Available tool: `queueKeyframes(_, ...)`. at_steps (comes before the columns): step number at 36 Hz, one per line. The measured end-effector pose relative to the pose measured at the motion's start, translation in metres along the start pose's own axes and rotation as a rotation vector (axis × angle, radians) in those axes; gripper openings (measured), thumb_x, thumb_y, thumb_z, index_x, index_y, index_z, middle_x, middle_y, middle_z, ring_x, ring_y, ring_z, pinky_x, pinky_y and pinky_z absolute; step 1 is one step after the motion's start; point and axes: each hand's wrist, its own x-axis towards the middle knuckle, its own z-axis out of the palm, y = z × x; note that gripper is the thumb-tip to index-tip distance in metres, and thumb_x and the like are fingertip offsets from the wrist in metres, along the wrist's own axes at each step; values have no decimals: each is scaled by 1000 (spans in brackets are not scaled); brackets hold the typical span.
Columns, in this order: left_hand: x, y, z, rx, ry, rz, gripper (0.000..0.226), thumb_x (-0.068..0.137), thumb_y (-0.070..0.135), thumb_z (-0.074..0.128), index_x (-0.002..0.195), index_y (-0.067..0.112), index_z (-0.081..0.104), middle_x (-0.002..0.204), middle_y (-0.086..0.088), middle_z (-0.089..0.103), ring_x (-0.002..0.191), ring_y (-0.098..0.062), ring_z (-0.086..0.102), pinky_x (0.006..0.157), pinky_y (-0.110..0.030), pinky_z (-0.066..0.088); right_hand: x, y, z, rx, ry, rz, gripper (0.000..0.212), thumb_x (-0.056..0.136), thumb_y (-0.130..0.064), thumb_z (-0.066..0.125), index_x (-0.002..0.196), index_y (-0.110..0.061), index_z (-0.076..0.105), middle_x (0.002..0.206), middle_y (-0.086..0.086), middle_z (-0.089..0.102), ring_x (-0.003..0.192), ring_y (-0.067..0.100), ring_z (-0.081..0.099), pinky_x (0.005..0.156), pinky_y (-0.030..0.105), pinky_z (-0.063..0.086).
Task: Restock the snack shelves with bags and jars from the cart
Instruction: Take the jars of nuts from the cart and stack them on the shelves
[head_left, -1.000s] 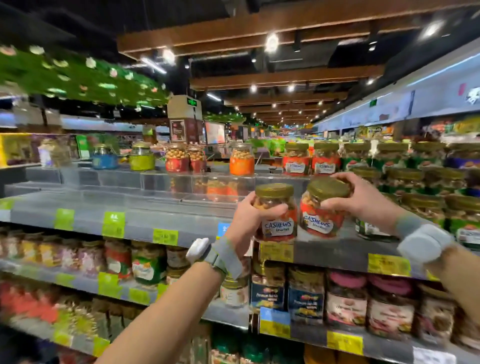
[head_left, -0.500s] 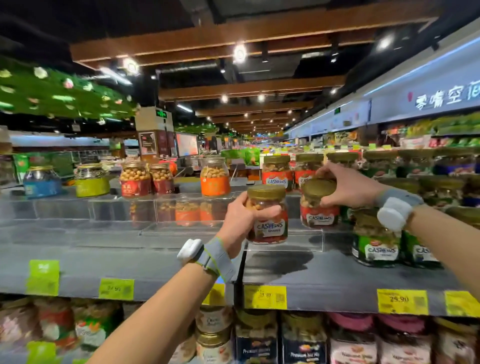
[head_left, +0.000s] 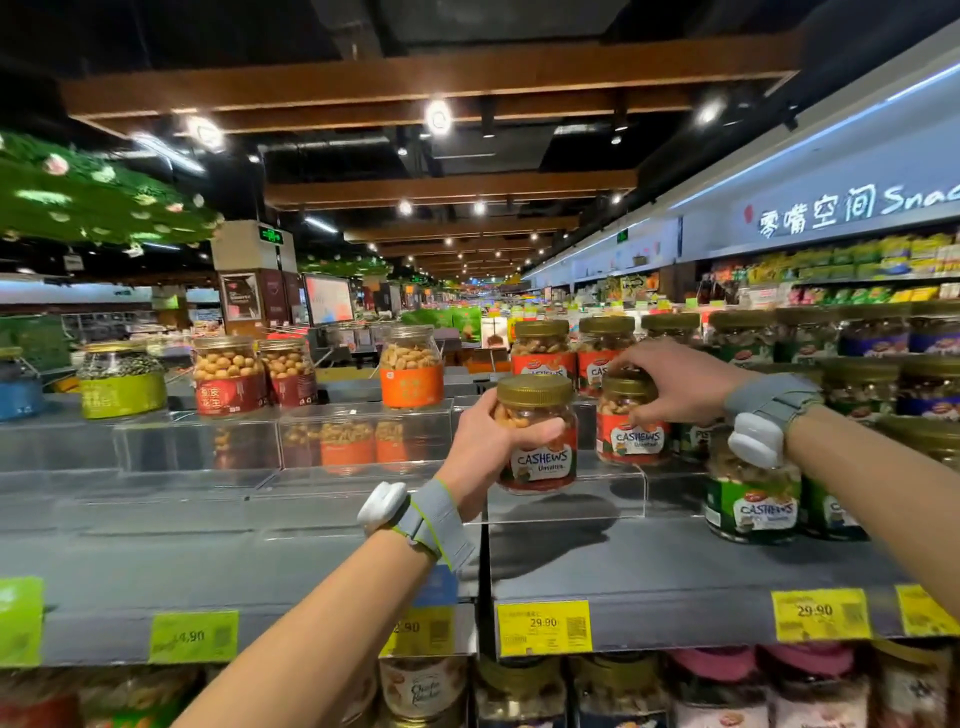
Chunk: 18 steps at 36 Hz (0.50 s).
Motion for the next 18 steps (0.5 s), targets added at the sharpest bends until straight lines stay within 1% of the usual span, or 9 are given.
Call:
queueKeyframes(3,1,-2,-4,4,-4,-4,57,71,13,87,123,19,63,107,0,76,98,-17,72,80,-29,56,2,-3,3,-46,-6,-16,78,79,-42,81,145,-27,42,142,-2,50,129,19,45,106,38,44)
queueKeyframes(6,3,-5,-7,11,1,-3,60,72,14,87,126,18,62,111,-1,75,102,-19,71,83,-31,56,4,-3,5,-34,11,-35,76,78,-39,82,142,-29,43,143,-4,50,130,19,45,106,42,44)
queueKeyframes(9,6,-7,-7,21,1,-17,62,72,16,88,127,19,61,112,-1,74,104,-20,70,88,-35,56,2,-2,7,2,18,-41,73,79,-34,83,141,-31,44,143,-6,49,129,17,45,106,42,44)
queueKeyframes(12,10,-9,-6,33,4,-26,71,63,26,92,127,20,61,112,-1,75,106,-22,70,95,-41,55,2,0,8,-9,18,-49,73,80,-33,82,142,-31,43,143,-6,49,130,16,44,106,40,44)
queueKeyframes(14,12,-10,-5,43,7,-31,75,59,32,91,126,21,62,111,0,75,105,-21,71,95,-41,55,2,-1,7,-8,17,-54,72,81,-33,81,142,-31,42,143,-6,49,129,16,45,106,40,44)
queueKeyframes(18,16,-14,-2,47,23,-57,63,69,24,91,125,20,61,111,0,75,104,-20,71,93,-39,56,1,-4,7,-45,6,-52,74,82,-34,80,144,-29,39,146,-4,46,131,19,46,106,41,44)
